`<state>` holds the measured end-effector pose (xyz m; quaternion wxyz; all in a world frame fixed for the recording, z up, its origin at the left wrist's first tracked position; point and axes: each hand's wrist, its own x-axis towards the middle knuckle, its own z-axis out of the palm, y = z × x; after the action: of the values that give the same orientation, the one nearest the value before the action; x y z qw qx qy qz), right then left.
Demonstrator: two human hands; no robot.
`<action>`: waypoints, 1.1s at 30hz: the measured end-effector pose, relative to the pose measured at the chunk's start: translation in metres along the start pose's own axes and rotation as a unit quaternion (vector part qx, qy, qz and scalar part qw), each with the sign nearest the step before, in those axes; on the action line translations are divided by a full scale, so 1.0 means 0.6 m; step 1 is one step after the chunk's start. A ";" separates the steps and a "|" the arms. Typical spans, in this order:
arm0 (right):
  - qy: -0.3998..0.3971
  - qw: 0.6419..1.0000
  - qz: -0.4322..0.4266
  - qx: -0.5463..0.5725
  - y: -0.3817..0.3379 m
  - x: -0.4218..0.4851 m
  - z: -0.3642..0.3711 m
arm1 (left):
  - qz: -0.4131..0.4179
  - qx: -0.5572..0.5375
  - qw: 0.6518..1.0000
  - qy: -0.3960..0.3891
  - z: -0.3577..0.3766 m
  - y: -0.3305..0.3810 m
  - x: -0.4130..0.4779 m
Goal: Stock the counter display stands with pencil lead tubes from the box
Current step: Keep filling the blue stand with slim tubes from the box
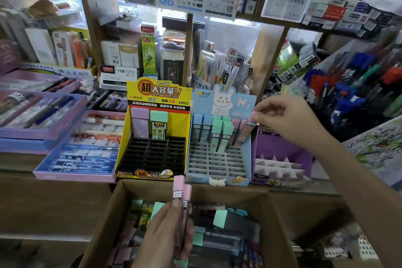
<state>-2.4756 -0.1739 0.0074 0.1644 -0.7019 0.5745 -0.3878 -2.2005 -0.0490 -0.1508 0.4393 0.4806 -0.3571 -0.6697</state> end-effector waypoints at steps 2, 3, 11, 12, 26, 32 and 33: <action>-0.010 1.000 0.004 -0.017 0.007 0.011 0.001 | -0.001 -0.002 1.000 0.001 0.001 0.004 -0.002; -0.014 0.999 0.004 -0.029 0.011 0.016 0.003 | -0.001 -0.004 1.000 0.003 0.002 0.005 -0.002; -0.062 0.985 -0.028 -0.159 0.024 0.030 0.017 | -0.012 -0.003 1.000 0.020 0.006 0.012 -0.006; -0.064 0.984 -0.026 -0.164 0.025 0.030 0.018 | -0.014 -0.004 1.000 0.023 0.006 0.013 -0.006; -0.070 0.983 0.005 -0.172 0.013 0.037 0.048 | -0.034 -0.001 0.999 0.022 0.005 0.015 -0.003; -0.049 0.988 0.019 -0.145 0.015 0.034 0.070 | -0.042 -0.004 0.999 0.018 0.003 0.012 0.001; -0.039 0.986 0.015 -0.162 0.018 0.035 0.072 | -0.044 -0.005 0.999 0.016 0.002 0.011 0.001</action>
<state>-2.4505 -0.2057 -0.0204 0.0763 -0.7253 0.6331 -0.2596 -2.2002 -0.0522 -0.1446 0.4174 0.5040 -0.3251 -0.6826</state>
